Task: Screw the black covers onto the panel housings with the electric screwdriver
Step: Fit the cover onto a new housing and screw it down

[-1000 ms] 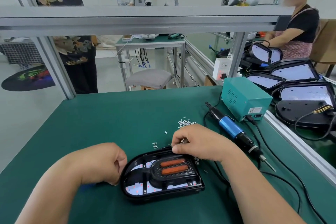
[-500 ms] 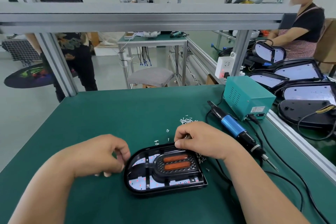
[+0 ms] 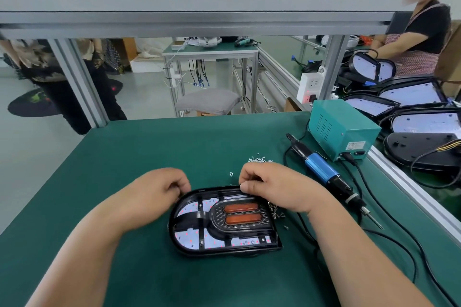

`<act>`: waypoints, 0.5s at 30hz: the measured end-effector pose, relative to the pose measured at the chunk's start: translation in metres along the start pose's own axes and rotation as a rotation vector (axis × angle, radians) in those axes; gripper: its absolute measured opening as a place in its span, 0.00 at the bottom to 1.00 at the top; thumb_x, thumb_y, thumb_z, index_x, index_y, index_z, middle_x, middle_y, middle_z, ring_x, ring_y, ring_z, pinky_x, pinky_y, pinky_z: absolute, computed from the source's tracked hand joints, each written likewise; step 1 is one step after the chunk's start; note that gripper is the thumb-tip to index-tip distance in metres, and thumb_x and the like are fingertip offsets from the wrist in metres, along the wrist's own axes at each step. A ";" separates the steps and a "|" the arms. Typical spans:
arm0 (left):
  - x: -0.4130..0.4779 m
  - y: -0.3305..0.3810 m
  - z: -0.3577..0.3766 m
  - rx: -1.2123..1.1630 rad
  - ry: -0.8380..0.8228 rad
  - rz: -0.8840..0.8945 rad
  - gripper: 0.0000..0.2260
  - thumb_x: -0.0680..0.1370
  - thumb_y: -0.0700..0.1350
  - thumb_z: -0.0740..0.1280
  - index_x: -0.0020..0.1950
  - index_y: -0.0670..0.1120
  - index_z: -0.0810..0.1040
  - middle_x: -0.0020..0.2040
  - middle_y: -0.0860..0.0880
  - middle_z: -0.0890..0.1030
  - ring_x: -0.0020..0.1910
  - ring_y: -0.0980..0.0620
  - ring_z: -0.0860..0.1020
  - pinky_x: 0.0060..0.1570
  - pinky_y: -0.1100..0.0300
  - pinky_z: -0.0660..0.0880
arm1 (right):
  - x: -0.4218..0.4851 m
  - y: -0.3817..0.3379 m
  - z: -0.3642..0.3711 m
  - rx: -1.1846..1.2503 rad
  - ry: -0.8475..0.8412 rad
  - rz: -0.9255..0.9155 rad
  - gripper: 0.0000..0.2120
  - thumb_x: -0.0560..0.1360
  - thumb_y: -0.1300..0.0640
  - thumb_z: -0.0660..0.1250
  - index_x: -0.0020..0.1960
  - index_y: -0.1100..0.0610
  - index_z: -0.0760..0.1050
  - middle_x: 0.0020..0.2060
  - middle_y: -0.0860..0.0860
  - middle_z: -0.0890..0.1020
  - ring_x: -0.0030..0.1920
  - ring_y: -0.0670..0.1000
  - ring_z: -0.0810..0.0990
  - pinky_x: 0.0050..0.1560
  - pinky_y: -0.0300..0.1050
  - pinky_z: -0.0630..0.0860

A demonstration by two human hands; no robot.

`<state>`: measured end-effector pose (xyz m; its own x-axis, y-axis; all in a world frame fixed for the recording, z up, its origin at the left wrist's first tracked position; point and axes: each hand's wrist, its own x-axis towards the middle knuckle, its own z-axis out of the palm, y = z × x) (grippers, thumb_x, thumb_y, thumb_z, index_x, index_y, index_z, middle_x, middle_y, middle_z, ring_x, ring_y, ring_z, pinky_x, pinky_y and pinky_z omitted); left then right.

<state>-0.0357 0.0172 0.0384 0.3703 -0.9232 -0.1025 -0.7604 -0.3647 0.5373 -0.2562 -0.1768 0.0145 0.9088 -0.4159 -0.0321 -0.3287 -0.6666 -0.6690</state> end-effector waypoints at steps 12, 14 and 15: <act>0.013 0.005 0.030 -0.724 -0.039 0.122 0.22 0.69 0.59 0.78 0.59 0.56 0.77 0.47 0.51 0.85 0.43 0.50 0.82 0.49 0.51 0.79 | 0.007 -0.015 0.013 0.161 0.252 -0.140 0.05 0.79 0.52 0.75 0.48 0.48 0.79 0.43 0.43 0.85 0.44 0.42 0.81 0.46 0.37 0.74; 0.015 0.003 0.031 -0.803 -0.084 0.108 0.27 0.69 0.56 0.80 0.63 0.53 0.73 0.49 0.44 0.87 0.44 0.45 0.83 0.51 0.46 0.80 | 0.008 -0.015 0.015 0.227 0.330 -0.140 0.07 0.77 0.51 0.77 0.49 0.48 0.79 0.45 0.44 0.86 0.46 0.45 0.83 0.49 0.41 0.78; 0.015 0.002 0.031 -0.839 -0.104 0.117 0.26 0.70 0.55 0.80 0.63 0.54 0.73 0.50 0.41 0.87 0.45 0.42 0.84 0.52 0.44 0.80 | 0.008 -0.016 0.016 0.266 0.355 -0.146 0.08 0.76 0.51 0.78 0.49 0.48 0.79 0.46 0.45 0.86 0.46 0.47 0.84 0.51 0.44 0.79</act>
<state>-0.0482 -0.0008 0.0117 0.2324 -0.9706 -0.0621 -0.1286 -0.0939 0.9872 -0.2395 -0.1594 0.0128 0.7811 -0.5468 0.3015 -0.0846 -0.5711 -0.8165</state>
